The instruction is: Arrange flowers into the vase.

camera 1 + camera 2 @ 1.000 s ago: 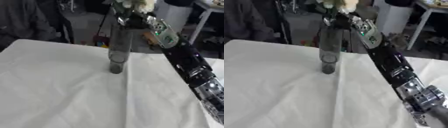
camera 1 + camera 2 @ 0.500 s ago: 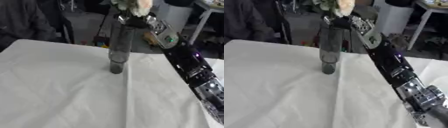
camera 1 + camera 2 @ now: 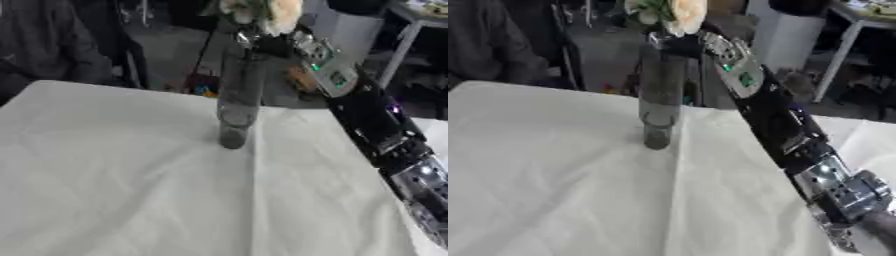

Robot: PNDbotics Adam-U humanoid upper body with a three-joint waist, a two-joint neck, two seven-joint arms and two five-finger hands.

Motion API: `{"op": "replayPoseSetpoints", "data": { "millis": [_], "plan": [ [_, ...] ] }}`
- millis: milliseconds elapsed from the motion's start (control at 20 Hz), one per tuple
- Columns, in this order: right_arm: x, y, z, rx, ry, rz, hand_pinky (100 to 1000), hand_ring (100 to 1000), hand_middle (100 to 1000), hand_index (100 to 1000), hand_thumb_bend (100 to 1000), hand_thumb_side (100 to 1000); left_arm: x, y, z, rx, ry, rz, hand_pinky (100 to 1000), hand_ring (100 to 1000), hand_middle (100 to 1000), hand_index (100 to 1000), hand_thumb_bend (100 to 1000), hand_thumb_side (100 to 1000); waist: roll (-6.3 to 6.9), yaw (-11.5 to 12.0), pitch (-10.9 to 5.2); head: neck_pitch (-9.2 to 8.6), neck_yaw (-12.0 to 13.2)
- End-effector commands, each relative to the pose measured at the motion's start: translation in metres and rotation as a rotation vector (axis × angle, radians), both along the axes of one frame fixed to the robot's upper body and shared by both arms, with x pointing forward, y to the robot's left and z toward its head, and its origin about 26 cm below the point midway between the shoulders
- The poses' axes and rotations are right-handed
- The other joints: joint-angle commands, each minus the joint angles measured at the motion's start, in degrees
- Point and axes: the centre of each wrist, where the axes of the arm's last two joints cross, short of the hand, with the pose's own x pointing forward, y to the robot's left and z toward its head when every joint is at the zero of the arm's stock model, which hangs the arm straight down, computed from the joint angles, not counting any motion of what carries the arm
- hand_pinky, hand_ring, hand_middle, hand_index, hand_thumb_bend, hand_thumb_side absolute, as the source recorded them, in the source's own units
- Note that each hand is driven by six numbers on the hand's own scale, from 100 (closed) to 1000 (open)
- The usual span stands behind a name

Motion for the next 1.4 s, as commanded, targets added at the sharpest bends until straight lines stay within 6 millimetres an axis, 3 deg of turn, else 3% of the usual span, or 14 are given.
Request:
{"op": "replayPoseSetpoints", "data": {
  "millis": [50, 250, 400, 1400],
  "plan": [
    [-0.008, -0.011, 0.025, -0.045, -0.062, -0.044, 1000, 1000, 880, 843, 100, 791, -0.001, 0.003, 0.007, 0.010, -0.028, 0.009, 685, 621, 612, 814, 388, 164, 0.42, -0.10, -1.13, -0.33, 0.16],
    [-0.008, -0.014, 0.021, -0.103, -0.038, -0.051, 1000, 1000, 920, 891, 101, 822, -0.001, 0.003, 0.007, 0.010, -0.026, 0.010, 684, 621, 611, 814, 388, 165, 0.40, -0.26, -1.21, -0.28, 0.21],
    [-0.007, -0.019, 0.019, -0.120, 0.000, -0.049, 1000, 1000, 931, 913, 188, 836, -0.001, 0.004, 0.006, 0.010, -0.023, 0.012, 684, 620, 611, 814, 389, 165, 0.34, -0.47, -1.34, -0.23, 0.46],
    [-0.008, -0.032, 0.009, -0.074, 0.096, -0.037, 1000, 1000, 930, 928, 208, 888, -0.002, 0.005, 0.005, 0.015, -0.023, 0.019, 686, 621, 613, 814, 387, 166, 0.14, -1.88, -1.96, -0.03, 1.35]
  ]
}}
